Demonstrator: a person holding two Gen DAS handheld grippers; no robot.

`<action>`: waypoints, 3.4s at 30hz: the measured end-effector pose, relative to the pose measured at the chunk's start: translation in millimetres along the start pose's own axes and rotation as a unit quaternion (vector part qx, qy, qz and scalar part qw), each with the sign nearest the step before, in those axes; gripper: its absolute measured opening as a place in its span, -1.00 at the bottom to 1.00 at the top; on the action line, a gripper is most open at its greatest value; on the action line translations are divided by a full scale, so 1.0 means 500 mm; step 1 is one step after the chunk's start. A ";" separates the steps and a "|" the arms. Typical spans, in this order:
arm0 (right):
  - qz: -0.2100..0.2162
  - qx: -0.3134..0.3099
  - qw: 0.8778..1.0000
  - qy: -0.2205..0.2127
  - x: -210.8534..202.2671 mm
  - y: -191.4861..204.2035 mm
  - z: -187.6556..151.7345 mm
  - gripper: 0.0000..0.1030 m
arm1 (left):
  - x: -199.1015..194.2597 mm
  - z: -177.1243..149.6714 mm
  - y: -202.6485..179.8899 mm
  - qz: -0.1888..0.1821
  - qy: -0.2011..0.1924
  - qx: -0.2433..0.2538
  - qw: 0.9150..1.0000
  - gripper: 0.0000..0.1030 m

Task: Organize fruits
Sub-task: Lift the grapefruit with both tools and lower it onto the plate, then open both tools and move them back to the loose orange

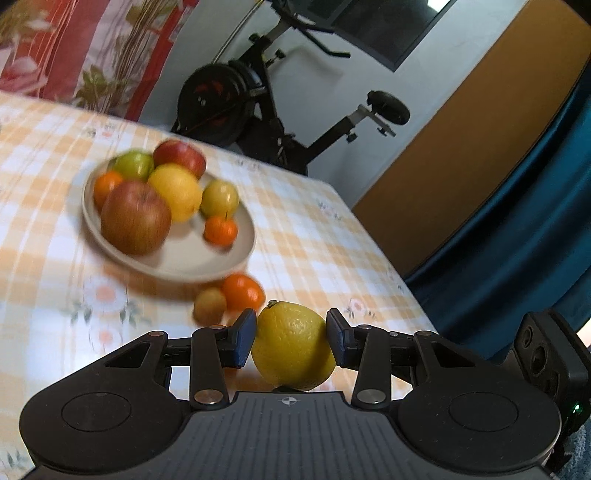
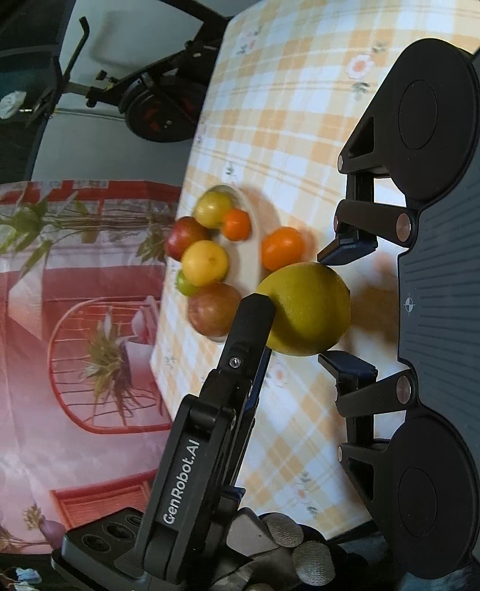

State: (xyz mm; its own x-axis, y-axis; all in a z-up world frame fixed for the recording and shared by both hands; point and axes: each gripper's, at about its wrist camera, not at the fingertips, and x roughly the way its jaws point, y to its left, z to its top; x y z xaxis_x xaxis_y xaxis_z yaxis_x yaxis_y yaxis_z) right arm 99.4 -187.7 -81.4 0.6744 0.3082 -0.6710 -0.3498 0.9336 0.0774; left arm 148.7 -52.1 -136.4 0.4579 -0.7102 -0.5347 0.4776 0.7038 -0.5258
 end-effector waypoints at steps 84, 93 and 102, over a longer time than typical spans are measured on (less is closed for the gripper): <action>-0.029 0.073 0.994 -0.070 0.110 -0.139 0.066 -0.02 | 0.024 0.127 0.031 0.169 -0.040 0.042 0.984 -0.16; -0.061 0.086 0.987 -0.118 0.071 -0.135 -0.011 -0.02 | 0.005 0.065 -0.010 0.196 -0.062 0.077 0.976 -0.16; -0.066 0.085 0.987 -0.123 0.072 -0.124 -0.022 0.01 | -0.003 0.019 -0.012 0.204 -0.064 0.080 0.974 -0.15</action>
State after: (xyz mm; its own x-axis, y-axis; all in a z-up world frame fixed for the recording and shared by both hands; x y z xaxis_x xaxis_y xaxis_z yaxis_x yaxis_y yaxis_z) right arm 138.2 -236.7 -118.2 0.8519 0.1971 -0.4851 -0.1484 0.9793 0.1374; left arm 152.2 -55.5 -126.1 0.7187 -0.3759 -0.5850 0.3429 0.9235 -0.1721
